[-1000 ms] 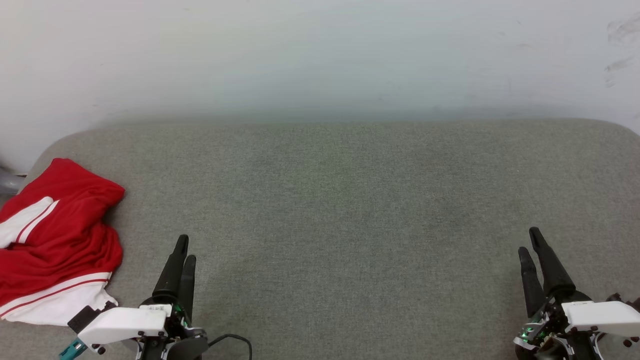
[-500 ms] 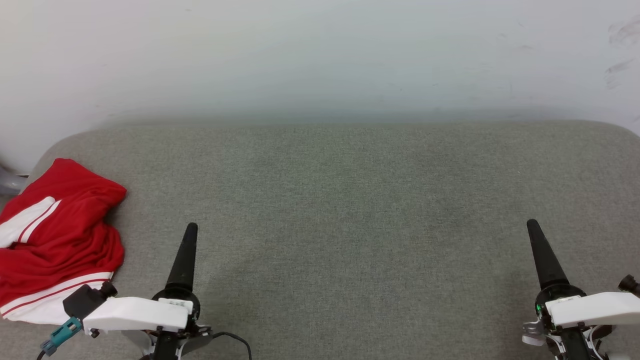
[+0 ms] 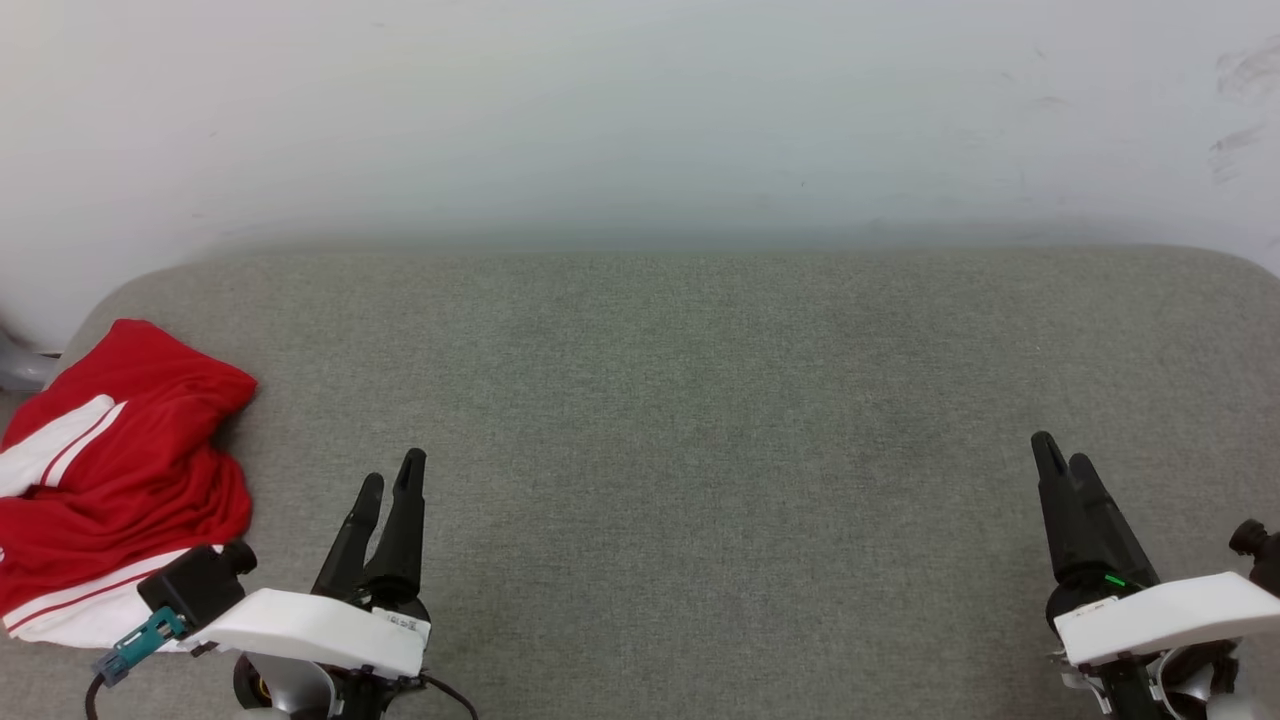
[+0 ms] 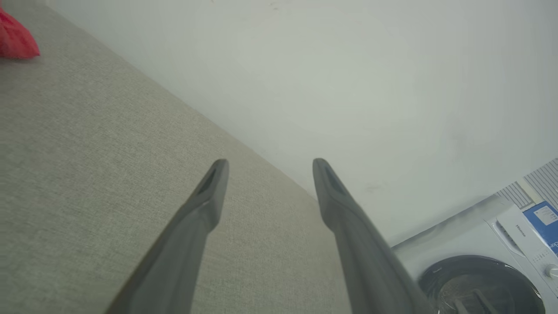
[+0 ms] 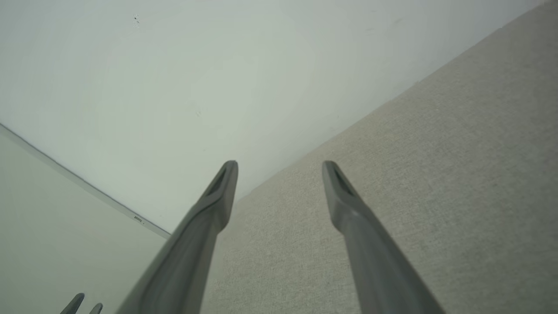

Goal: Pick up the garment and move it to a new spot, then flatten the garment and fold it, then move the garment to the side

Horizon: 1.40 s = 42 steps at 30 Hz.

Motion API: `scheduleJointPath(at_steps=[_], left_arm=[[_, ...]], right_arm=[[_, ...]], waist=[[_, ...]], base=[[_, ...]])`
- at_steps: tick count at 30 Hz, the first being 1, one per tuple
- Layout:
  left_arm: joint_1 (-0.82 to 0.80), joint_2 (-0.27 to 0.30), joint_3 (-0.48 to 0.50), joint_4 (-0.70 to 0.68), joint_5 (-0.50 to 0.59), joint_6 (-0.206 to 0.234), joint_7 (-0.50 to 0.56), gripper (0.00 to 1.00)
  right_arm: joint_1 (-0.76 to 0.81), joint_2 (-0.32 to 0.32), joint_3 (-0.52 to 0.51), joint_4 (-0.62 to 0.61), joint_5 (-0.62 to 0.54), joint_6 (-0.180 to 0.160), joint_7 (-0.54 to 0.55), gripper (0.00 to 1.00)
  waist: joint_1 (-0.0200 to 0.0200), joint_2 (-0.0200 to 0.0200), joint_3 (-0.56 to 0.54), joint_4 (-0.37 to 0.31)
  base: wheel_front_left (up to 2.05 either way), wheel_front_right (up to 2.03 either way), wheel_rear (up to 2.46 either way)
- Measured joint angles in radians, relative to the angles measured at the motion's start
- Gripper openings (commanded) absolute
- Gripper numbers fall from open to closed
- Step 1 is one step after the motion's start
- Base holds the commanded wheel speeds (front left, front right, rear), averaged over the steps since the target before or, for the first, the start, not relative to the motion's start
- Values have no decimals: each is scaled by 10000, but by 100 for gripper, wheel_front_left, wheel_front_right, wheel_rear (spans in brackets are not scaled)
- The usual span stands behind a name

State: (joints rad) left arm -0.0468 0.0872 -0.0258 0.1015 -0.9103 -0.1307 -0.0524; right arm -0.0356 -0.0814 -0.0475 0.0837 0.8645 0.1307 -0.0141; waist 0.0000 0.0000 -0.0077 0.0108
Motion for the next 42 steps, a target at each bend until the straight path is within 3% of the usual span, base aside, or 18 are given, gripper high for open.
scheduleJointPath(at_steps=[15,29,42], left_arm=[[81,466,-514,-215,2497,378,-491,100],[189,744,-945,-263,3996,780,-861,100],[197,872,-1126,-180,5110,884,-1195,100]], right_arm=[[256,-226,-96,-587,-2382,0,324,100],[390,-238,-261,-911,-4316,2,391,100],[597,-186,-316,-1187,-5766,2,499,100]], waist=[[0,0,-85,41],[0,0,-155,55],[1,0,-216,104]], base=[[0,0,0],[0,0,0],[0,0,0]])
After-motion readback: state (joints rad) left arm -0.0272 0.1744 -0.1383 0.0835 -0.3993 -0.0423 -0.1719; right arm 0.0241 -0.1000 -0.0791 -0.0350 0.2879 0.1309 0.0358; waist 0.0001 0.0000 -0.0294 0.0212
